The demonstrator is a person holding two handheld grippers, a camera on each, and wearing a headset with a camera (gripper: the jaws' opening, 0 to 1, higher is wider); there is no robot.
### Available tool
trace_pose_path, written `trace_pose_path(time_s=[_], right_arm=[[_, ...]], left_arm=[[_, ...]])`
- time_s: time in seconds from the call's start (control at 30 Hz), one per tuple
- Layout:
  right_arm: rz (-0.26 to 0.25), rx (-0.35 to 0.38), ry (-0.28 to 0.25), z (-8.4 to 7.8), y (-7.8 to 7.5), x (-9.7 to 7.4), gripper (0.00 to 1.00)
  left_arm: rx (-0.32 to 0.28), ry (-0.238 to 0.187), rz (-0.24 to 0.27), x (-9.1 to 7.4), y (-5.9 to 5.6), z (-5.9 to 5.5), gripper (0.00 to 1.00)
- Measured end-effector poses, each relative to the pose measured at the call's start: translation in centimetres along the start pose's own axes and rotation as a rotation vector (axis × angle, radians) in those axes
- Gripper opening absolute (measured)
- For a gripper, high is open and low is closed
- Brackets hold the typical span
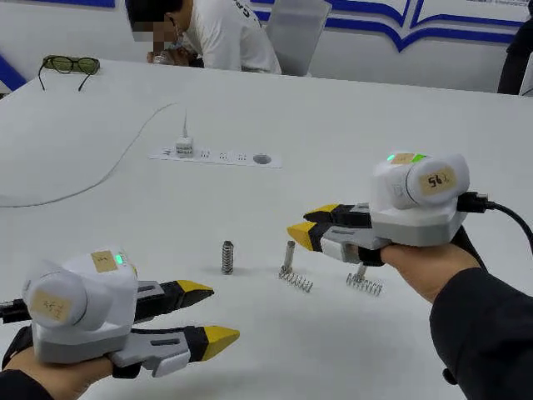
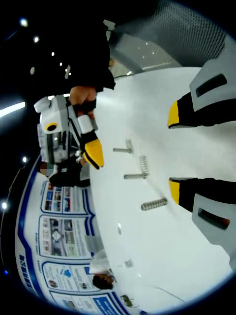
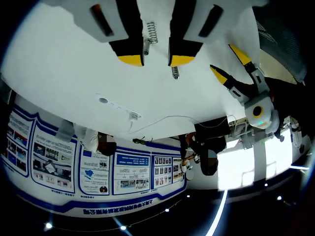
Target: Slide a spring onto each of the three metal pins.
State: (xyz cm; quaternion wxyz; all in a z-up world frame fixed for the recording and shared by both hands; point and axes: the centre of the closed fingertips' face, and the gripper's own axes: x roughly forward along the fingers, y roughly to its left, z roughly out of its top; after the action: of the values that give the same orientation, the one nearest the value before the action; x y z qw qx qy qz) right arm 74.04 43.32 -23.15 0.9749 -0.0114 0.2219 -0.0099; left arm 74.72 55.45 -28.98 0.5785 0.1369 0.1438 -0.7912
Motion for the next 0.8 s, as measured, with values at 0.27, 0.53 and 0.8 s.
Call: trace_pose_path(time_s=[0.27, 0.53, 0.8], right_arm=[[-0.007, 0.023, 0.046, -3.1, -0.2, -0.1, 0.20], [0.008, 0.047, 0.093, -5.6, -0.2, 0.8, 0.20], [0.020, 0.056, 0.148, -8.0, -0.4, 2.1, 0.20]], left_arm=[[0.000, 0.005, -0.007, 0.3, -0.2, 0.0, 0.41], [-0.007, 0.012, -0.007, 0.4, -0.3, -0.2, 0.41], [-0.015, 0.021, 0.000, 0.3, -0.3, -0.5, 0.40]])
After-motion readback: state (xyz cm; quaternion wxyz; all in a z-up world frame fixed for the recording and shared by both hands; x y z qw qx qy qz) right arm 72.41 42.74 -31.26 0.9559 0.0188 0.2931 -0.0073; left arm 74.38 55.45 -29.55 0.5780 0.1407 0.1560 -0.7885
